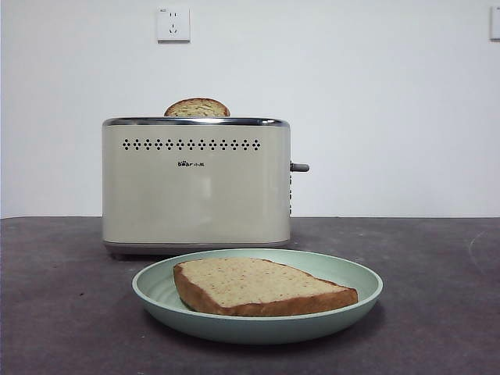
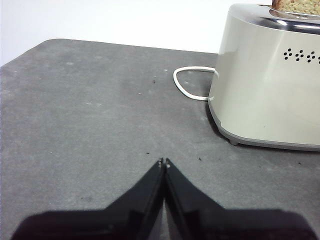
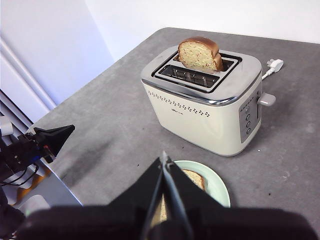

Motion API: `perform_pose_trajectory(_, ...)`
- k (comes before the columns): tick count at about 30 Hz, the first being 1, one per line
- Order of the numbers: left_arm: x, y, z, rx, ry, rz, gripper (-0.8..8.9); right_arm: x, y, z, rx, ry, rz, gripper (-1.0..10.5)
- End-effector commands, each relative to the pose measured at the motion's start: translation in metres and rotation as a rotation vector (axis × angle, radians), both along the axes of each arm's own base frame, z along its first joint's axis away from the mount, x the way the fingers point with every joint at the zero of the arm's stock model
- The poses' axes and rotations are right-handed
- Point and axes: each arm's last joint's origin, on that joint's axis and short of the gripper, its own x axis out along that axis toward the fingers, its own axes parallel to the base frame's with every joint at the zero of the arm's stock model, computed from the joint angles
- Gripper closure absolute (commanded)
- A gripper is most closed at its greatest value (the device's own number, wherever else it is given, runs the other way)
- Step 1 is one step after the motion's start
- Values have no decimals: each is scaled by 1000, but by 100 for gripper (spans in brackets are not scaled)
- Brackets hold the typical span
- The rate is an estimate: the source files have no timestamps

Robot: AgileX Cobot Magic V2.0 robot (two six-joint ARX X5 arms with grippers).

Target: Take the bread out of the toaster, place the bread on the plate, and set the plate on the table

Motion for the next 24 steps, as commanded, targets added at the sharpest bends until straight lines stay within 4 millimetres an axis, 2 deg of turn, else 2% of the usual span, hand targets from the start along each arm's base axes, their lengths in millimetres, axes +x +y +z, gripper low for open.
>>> perform_pose_trajectory(1, 1, 0, -4, 11, 4, -1, 814, 0, 0, 0, 0, -6, 0, 946)
perform_pose_trajectory(7, 1, 0, -4, 11, 4, -1, 815, 0, 0, 0, 0, -6, 0, 946)
perform_pose_trajectory(10, 1, 0, -4, 11, 4, -1, 815, 2, -2, 0, -63, -66, -5, 946)
perform_pose_trajectory(15, 1, 0, -4, 11, 4, -1, 815, 25, -12, -9, -116, -60, -227, 946)
perform_pose_trajectory(20, 1, 0, -4, 11, 4, -1, 815, 42, -27, -38, -17, -181, -406, 946)
perform_pose_trajectory(24, 1, 0, -4, 11, 4, -1, 815, 41, -36, -87, 1, -307, -554, 946)
